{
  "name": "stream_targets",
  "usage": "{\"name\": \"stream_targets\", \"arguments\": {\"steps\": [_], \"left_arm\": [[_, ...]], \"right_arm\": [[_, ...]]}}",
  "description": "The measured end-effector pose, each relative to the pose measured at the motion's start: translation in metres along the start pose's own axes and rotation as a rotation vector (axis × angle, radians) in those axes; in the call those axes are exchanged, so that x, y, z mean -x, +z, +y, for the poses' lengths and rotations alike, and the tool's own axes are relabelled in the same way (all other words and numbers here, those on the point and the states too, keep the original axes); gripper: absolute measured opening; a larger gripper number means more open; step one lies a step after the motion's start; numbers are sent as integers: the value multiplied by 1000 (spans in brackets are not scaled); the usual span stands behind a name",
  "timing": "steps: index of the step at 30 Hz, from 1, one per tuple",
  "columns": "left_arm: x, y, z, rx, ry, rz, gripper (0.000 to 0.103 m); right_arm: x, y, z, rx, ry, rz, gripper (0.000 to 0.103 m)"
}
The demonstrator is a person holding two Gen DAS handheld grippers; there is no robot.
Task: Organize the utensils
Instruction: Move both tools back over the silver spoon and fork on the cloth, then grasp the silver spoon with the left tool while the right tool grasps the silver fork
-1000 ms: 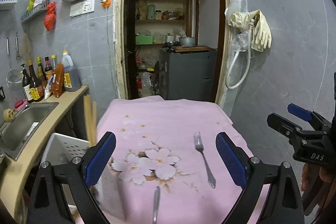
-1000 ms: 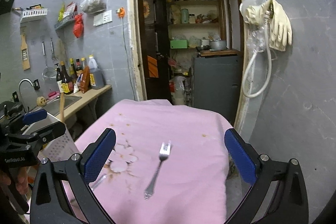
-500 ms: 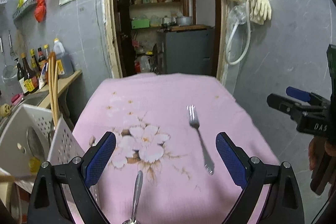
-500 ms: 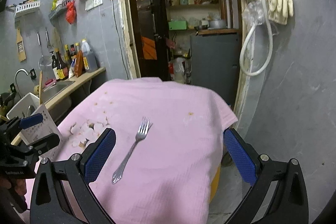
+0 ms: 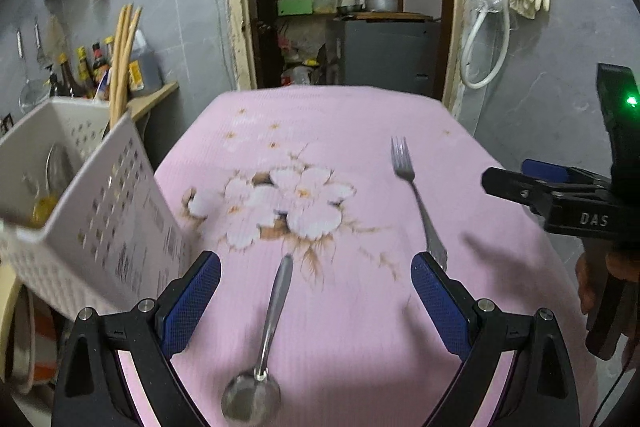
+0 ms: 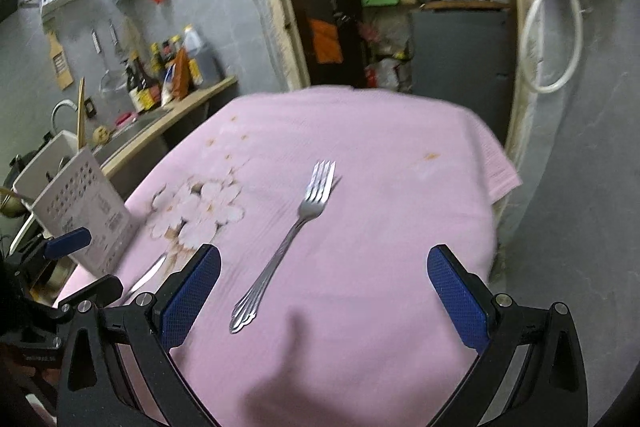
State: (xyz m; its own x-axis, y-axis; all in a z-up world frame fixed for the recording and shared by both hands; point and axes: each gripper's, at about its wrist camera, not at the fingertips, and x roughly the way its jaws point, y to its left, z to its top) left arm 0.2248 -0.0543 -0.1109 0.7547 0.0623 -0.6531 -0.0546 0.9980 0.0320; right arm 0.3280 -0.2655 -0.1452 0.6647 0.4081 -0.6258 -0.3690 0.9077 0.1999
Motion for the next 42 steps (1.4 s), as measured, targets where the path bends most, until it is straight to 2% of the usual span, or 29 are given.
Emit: {"name": "stream_targets", "arguments": {"steps": [9,16,22,25,27,31,33,37,39,42], "left_arm": [[5,-28,11,79,34,61,96],[11,-48,28,181,69,111,96],[10,-61,39,266,65,150,95],[7,-64,44,309,61,166,86],[6,-66,47,341,49,178,75],[5,-71,52,407,34,176,62],[4,-71,54,427,33,173,49],[-1,-69,55,450,42,172,31],[-4,-68,56,454,50,173,17],[-9,-65,55,446,70,172,11]], "right_arm": [[-20,-11,16,31,51,69,99],[-30,-12,21,52,67,122,84],[-37,-15,30,83,88,172,72],[-42,-19,33,81,96,202,64],[-44,-22,33,75,99,214,62],[-47,-26,37,67,100,221,58],[-48,-27,38,60,96,222,53],[-52,-26,42,55,58,223,45],[-52,-25,43,49,30,227,40],[-51,-26,47,33,-4,231,34]]}}
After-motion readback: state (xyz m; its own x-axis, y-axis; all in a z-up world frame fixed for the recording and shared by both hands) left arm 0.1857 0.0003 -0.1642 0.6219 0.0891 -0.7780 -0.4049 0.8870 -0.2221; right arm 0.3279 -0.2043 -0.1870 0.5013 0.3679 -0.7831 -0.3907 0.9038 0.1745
